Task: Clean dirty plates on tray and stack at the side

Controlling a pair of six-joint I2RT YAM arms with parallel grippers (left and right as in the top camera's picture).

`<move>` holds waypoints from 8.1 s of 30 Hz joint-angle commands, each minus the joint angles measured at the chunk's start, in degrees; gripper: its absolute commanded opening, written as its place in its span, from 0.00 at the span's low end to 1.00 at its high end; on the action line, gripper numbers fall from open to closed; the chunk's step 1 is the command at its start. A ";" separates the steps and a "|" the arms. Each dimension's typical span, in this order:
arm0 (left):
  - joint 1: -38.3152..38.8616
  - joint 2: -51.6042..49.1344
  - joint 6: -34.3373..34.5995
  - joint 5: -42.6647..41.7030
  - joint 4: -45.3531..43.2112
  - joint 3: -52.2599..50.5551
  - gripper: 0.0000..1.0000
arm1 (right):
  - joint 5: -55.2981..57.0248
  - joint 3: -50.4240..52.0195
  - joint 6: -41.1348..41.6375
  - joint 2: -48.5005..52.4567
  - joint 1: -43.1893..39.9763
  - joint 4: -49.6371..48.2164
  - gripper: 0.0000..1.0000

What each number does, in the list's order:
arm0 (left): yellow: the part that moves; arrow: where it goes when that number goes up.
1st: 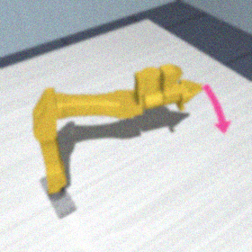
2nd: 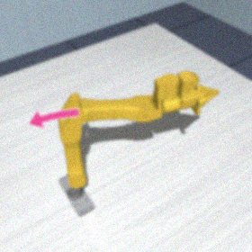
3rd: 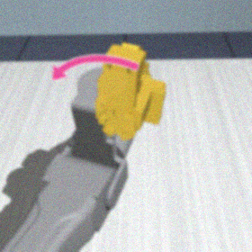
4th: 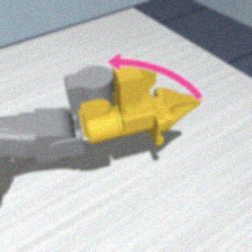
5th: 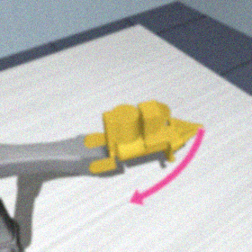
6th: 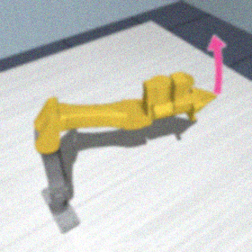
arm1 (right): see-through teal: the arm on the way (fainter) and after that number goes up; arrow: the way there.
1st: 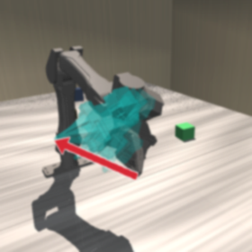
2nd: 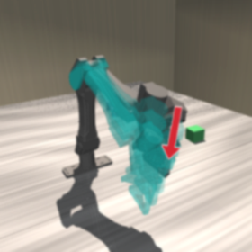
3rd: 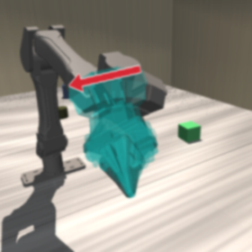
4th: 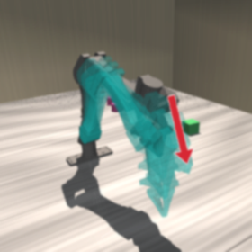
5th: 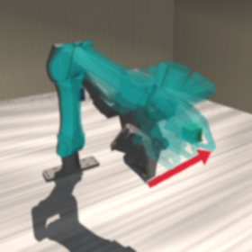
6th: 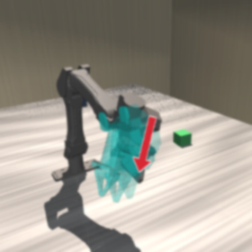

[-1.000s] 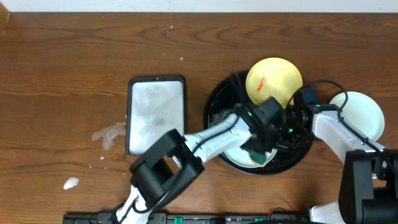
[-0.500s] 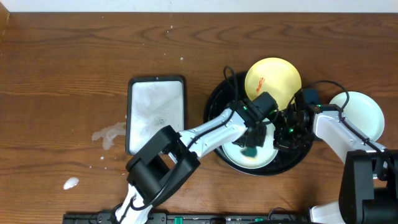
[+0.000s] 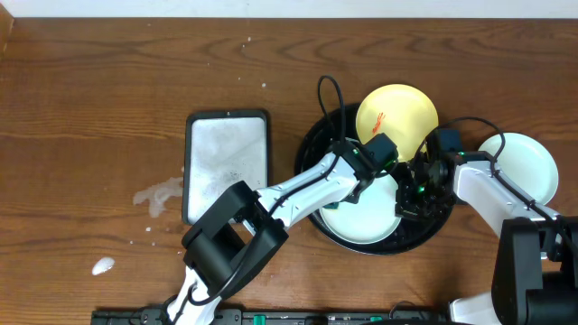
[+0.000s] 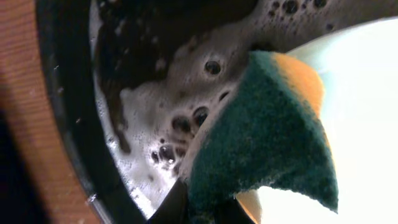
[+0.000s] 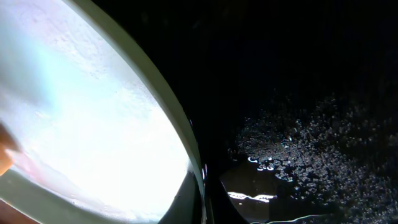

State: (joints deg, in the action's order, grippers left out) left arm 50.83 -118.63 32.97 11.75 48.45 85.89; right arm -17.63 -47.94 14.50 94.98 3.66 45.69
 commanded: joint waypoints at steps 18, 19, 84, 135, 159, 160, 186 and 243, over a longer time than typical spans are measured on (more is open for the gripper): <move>-21.07 25.68 -3.08 -0.83 17.55 2.36 0.11 | 9.84 0.17 -1.03 -20.63 1.29 2.95 0.01; -23.21 25.68 -3.74 -0.79 17.55 1.62 0.13 | 11.45 -0.13 -1.03 -22.69 2.16 3.63 0.01; -40.63 45.27 -12.81 -17.77 9.55 -11.52 0.83 | 77.61 -9.66 -14.82 -32.02 51.93 7.78 0.01; -40.63 45.27 -12.81 -17.77 9.55 -11.52 0.83 | 77.64 -9.66 -14.82 -32.02 51.93 7.85 0.01; -40.63 45.27 -12.81 -17.77 9.55 -11.52 0.83 | 71.76 -9.64 -12.07 -29.70 48.83 5.42 0.01; -40.63 45.27 -12.81 -17.77 9.55 -11.52 0.83 | 75.01 -9.64 -7.91 -29.03 47.12 5.35 0.01; -40.63 45.27 -12.81 -17.77 9.55 -11.52 0.84 | 16.72 -9.70 0.68 -26.95 -6.54 -1.57 0.01; -40.63 45.27 -12.81 -17.77 9.53 -11.52 0.84 | 16.04 -14.80 -16.24 5.31 -4.59 -28.65 0.57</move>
State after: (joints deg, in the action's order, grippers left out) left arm 10.28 -73.41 20.71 -5.91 57.91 73.97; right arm -5.21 -62.15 -1.15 97.10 -0.56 19.11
